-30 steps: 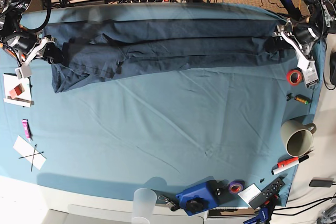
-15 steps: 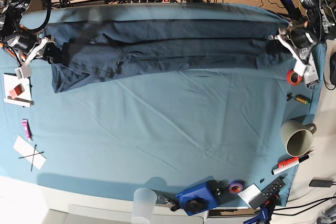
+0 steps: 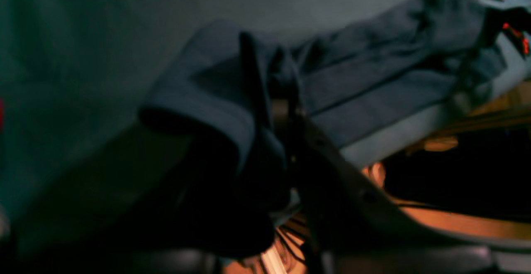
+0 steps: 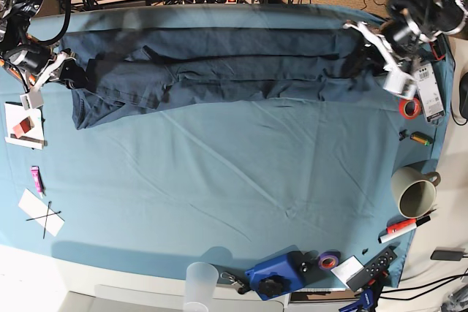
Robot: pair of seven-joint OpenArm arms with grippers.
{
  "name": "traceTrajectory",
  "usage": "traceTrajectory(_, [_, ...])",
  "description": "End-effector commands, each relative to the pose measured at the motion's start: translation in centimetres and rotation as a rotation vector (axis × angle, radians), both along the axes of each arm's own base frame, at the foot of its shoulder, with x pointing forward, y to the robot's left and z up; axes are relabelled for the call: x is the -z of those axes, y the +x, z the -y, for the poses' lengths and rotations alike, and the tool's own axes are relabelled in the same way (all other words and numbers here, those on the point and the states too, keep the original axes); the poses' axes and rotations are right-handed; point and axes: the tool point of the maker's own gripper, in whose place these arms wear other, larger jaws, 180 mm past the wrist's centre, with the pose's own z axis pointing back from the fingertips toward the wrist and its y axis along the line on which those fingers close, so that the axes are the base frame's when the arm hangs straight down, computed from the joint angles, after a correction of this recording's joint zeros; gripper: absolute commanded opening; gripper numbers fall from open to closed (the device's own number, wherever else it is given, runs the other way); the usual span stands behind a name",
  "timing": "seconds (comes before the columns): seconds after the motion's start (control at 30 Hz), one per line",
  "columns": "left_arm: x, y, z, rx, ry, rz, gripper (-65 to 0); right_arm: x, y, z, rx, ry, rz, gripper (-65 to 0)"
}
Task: Fold the T-shirt properly
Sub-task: 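Grasp the strip's end with the left gripper and carry it toward the right gripper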
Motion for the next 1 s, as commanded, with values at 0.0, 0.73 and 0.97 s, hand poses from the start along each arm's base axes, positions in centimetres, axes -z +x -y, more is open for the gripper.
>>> traceTrajectory(0.0, [-1.3, 0.4, 1.6, 0.031, -0.027, 0.056, -65.0, -1.4, 0.8, 0.6, -0.004, -0.019, 0.046, -56.7])
traceTrajectory(0.73, [2.8, 1.3, 23.1, 0.319, -0.012, -0.024, -65.0, -1.5, 0.9, 0.6, -0.001, -0.02, 0.052, -56.7])
traceTrajectory(0.97, [2.7, 2.5, 24.5, 0.354, -0.021, 0.015, -51.2, -1.7, 1.1, 0.6, 0.003, -0.018, 0.063, -56.7])
